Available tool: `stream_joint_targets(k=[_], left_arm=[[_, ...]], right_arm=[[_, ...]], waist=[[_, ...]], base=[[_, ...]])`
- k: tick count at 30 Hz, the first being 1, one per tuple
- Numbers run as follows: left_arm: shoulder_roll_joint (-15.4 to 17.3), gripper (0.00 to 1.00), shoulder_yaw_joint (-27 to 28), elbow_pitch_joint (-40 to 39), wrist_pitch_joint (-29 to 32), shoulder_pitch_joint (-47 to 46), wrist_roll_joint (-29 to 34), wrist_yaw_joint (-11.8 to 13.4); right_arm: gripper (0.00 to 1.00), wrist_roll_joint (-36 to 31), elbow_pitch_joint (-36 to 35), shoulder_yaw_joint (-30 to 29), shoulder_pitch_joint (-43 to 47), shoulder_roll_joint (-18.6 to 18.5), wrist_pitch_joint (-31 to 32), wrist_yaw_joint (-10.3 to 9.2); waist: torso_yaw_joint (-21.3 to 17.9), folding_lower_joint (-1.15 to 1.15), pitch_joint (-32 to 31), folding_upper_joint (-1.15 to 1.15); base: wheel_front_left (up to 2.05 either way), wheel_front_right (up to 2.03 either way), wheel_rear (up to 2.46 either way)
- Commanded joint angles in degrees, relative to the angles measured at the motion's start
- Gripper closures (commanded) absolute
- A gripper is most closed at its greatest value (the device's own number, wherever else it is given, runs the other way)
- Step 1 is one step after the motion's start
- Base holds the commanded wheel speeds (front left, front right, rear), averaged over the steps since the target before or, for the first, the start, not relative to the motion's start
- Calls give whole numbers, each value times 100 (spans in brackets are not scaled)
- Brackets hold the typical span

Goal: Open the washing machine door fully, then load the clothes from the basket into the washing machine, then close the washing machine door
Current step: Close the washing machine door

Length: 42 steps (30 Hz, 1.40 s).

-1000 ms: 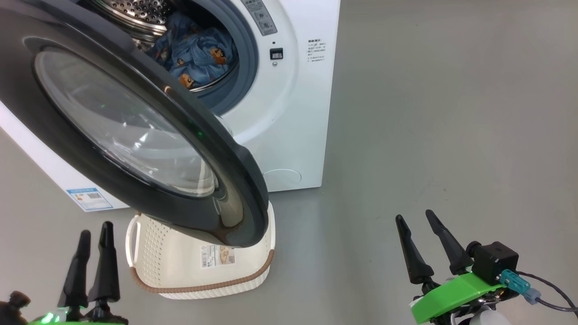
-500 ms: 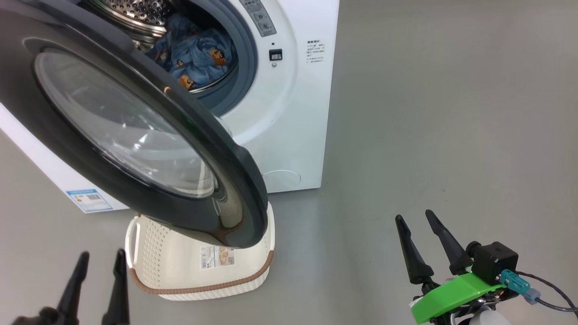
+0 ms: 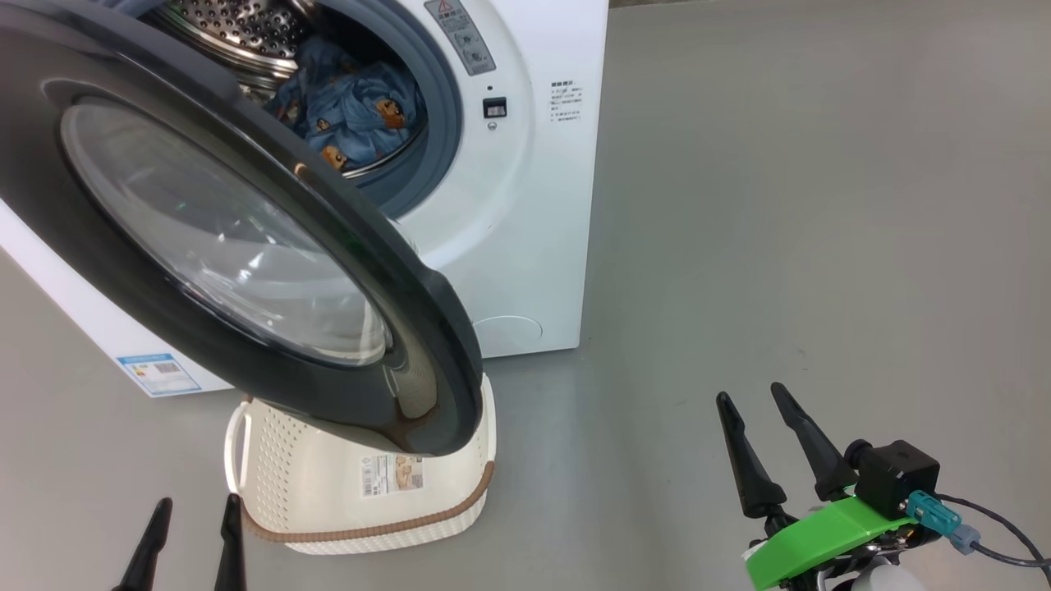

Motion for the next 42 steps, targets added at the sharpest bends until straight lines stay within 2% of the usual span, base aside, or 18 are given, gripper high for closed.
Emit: stream_joint_targets(k=[1,18,19,21,26,32,36,42], left_arm=[[41,0,255,-107,-69,-101,101,-16],[-106,0,324,-88,-69,-3,196,-17],[-110,0,316,-80,-69,-1,167,-17],[-114,0,317,-88,-69,-6,138,-17],[-129,0,353,-106,-69,-24,118,-17],[-167,0,426,-179,-69,-81,161,-17],[-196,0,407,-205,-69,-107,155,-17],[-234,0,328,-183,-69,-160,98,-17]], right_arm=[[0,-51,-131,150,-48,20,-69,35],[2,-15,-147,156,-22,4,-69,35],[39,3,-143,162,-23,5,-69,35],[100,32,-142,167,-29,5,-69,35],[100,146,-429,109,-96,12,-69,35],[100,139,-1659,252,-212,-12,-69,35],[100,185,-2476,525,-299,-147,-69,35],[100,323,-3362,1361,-580,-602,-69,35]], waist=[[-3,0,-7,0],[35,0,-46,0],[37,0,-43,0],[39,0,-35,0],[45,0,-4,0],[121,0,41,0],[219,0,81,0],[440,0,144,0]], base=[[0,0,0],[0,0,0],[0,0,0],[0,0,0],[0,0,0],[0,0,0],[0,0,0],[0,0,0]])
